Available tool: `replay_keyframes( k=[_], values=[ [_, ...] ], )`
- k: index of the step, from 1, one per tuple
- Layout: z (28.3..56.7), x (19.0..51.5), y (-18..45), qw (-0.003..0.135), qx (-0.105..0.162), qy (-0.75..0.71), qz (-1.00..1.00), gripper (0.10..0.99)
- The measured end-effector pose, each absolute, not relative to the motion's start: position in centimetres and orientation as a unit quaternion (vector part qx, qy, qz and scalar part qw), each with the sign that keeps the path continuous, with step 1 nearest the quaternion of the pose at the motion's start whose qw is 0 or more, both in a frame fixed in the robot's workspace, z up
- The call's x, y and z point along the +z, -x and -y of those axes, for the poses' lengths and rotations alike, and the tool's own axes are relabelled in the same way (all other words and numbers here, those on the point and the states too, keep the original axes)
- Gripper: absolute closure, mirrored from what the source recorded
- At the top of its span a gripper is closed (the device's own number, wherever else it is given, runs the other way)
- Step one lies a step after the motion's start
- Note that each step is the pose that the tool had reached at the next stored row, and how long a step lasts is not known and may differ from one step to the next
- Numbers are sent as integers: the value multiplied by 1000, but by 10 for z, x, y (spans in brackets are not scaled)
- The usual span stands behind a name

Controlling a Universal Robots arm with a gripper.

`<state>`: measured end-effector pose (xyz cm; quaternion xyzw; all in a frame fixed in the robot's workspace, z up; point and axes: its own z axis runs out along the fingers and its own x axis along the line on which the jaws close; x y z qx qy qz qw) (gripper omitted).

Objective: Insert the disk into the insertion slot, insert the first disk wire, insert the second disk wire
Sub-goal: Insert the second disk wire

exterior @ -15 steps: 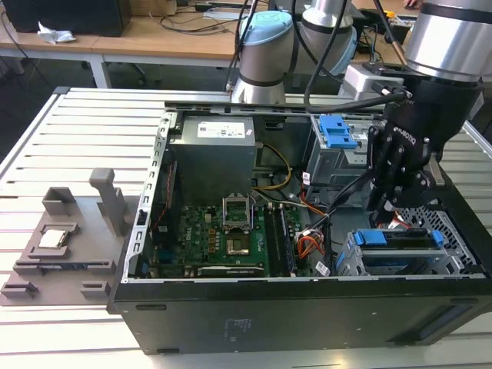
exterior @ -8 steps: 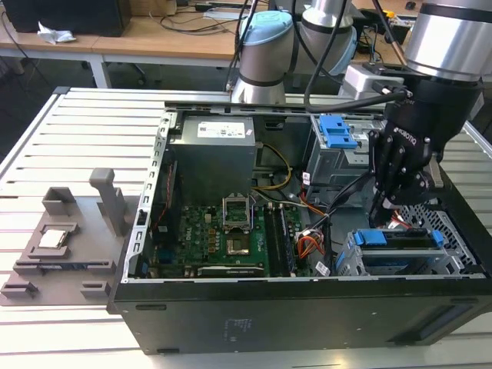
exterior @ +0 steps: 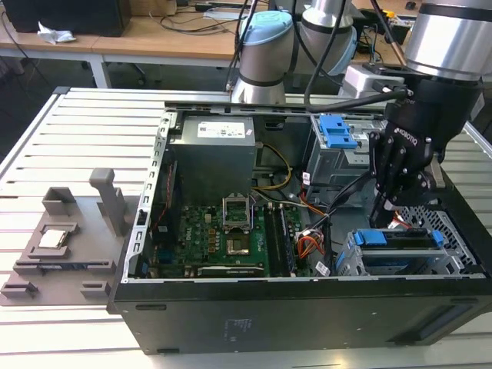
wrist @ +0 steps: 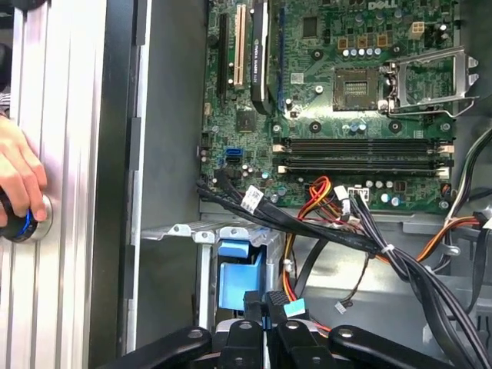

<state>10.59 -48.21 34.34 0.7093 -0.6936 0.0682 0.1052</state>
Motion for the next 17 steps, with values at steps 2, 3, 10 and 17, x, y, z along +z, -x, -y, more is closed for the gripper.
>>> replay_keyframes(
  k=[2,3,10,17],
  values=[
    [482,343,-113,106,68,-709,693,941],
    [482,343,-116,106,68,-710,693,941],
    [480,343,-150,109,64,-711,692,941],
    [486,343,-151,50,7,-717,695,941]
  ],
)
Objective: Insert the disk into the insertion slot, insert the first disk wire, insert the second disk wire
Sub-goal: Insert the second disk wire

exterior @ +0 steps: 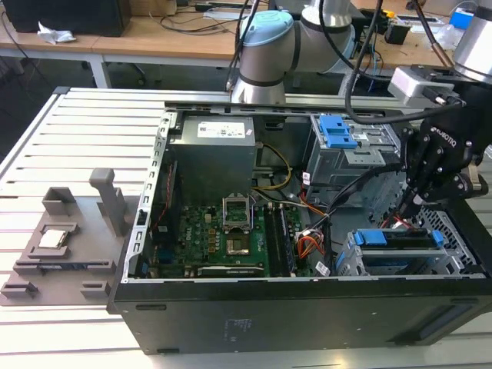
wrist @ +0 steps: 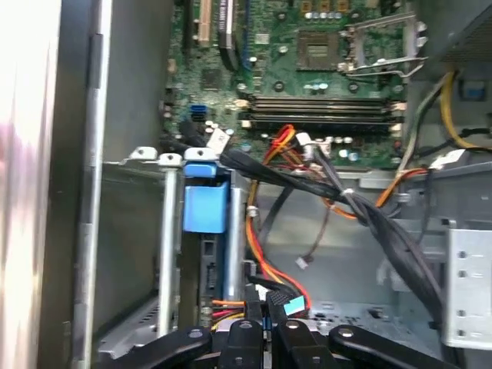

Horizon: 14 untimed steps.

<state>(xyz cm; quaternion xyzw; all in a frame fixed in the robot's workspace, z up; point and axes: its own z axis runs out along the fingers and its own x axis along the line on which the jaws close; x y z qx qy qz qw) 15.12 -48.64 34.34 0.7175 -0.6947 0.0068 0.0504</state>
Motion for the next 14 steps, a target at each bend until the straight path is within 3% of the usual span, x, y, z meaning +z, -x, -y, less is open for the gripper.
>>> replay_keyframes(
  k=[3,5,14],
  values=[
    [489,343,-148,19,-24,-719,694,941],
    [497,343,-143,8,-35,-719,694,941],
    [521,345,-127,0,-41,-719,693,941]
  ],
)
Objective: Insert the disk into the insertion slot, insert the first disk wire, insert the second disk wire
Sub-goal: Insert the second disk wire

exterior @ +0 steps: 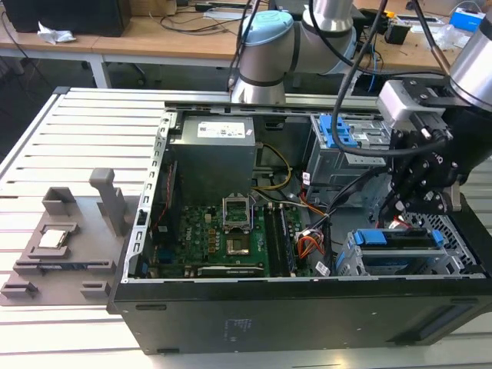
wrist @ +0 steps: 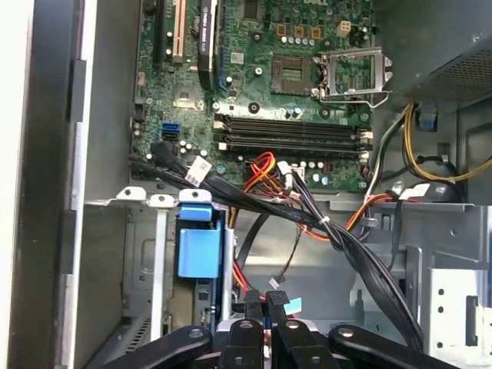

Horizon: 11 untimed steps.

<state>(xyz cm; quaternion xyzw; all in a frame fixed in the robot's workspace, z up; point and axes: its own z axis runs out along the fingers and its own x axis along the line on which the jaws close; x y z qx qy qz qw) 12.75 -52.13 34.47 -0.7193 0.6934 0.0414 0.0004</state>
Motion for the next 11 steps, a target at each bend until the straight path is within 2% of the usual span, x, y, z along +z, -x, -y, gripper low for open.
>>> replay_keyframes(
  k=[7,11],
  values=[
    [546,349,-127,3,44,719,-693,941],
    [548,349,-129,10,51,719,-693,941]
  ],
)
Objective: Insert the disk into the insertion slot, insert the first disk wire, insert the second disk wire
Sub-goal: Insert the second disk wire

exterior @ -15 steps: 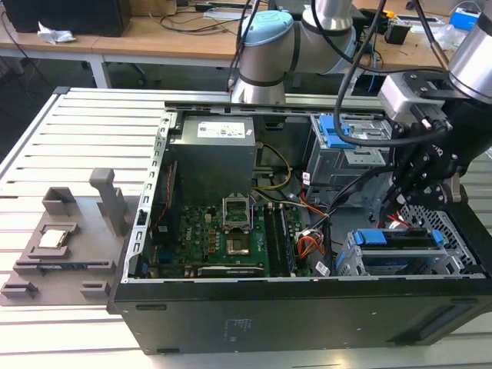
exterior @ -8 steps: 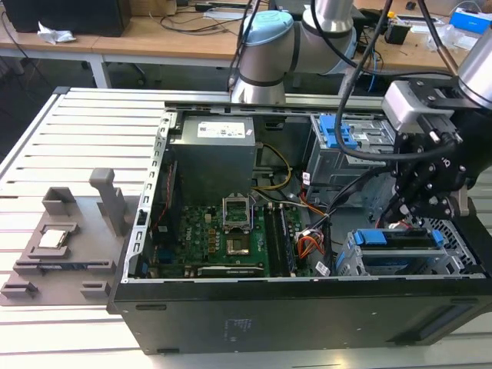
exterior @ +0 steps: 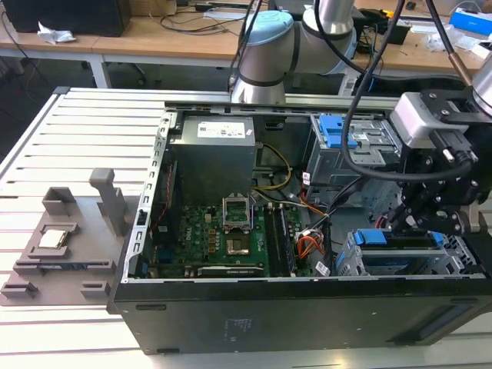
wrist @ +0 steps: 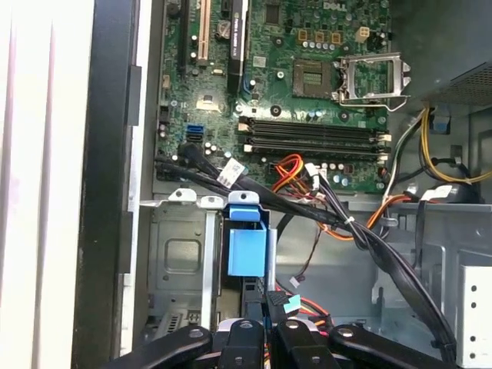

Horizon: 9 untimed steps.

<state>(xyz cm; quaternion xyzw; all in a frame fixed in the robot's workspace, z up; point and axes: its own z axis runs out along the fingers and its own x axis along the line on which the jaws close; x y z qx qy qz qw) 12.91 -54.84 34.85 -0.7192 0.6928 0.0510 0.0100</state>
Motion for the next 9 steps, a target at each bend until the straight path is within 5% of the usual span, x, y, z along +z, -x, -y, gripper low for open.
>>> replay_keyframes(
  k=[9],
  values=[
    [552,344,-136,11,53,719,-693,941]
  ],
)
